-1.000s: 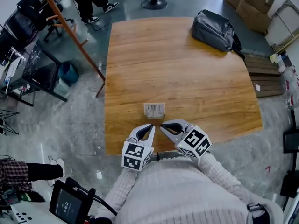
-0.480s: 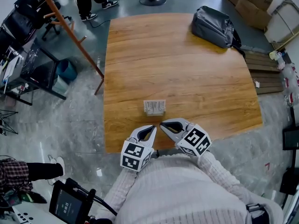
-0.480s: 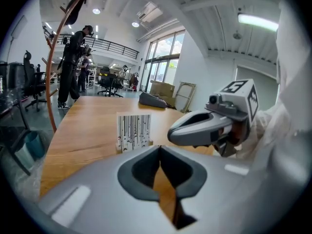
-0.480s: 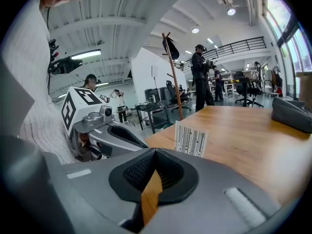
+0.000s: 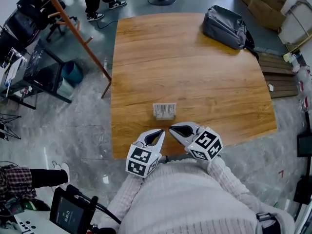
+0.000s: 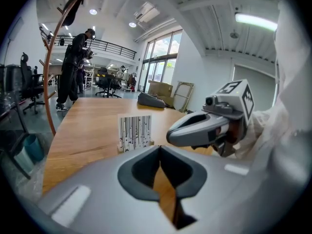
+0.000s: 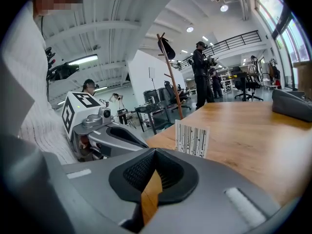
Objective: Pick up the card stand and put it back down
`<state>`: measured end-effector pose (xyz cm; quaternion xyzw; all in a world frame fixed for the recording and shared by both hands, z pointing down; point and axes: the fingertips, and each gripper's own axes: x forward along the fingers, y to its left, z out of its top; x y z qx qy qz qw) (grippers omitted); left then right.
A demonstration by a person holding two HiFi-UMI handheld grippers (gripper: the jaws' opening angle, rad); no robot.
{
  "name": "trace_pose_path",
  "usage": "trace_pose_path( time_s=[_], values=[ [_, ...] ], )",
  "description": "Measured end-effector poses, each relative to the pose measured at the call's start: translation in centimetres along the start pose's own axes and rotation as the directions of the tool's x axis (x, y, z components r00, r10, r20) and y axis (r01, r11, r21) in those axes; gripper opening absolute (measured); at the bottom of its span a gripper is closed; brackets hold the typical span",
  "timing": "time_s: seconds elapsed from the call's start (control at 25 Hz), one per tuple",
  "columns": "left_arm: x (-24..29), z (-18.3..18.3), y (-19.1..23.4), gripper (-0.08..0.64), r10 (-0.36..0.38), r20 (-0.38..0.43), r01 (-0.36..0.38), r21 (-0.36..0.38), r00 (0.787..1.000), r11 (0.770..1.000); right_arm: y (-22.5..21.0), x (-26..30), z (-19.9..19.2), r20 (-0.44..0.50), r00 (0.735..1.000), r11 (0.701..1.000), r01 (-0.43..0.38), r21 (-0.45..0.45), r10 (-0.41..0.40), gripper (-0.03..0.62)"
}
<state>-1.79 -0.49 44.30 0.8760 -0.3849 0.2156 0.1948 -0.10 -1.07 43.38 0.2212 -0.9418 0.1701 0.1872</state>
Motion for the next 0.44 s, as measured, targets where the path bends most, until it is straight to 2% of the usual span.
trace_pose_path(
  time_s=[0.28, 0.44],
  values=[
    [0.13, 0.24, 0.32, 0.008, 0.0, -0.016, 0.0, 0.005, 1.0, 1.0, 0.12, 0.09, 0.14, -0.007, 1.0, 1.0, -0.003, 0.007, 0.003, 0.0],
    [0.29, 0.16, 0.39, 0.008, -0.012, -0.027, 0.012, 0.009, 1.0, 1.0, 0.14, 0.37, 0.49, -0.014, 1.0, 1.0, 0.002, -0.027, -0.002, 0.0]
  ],
)
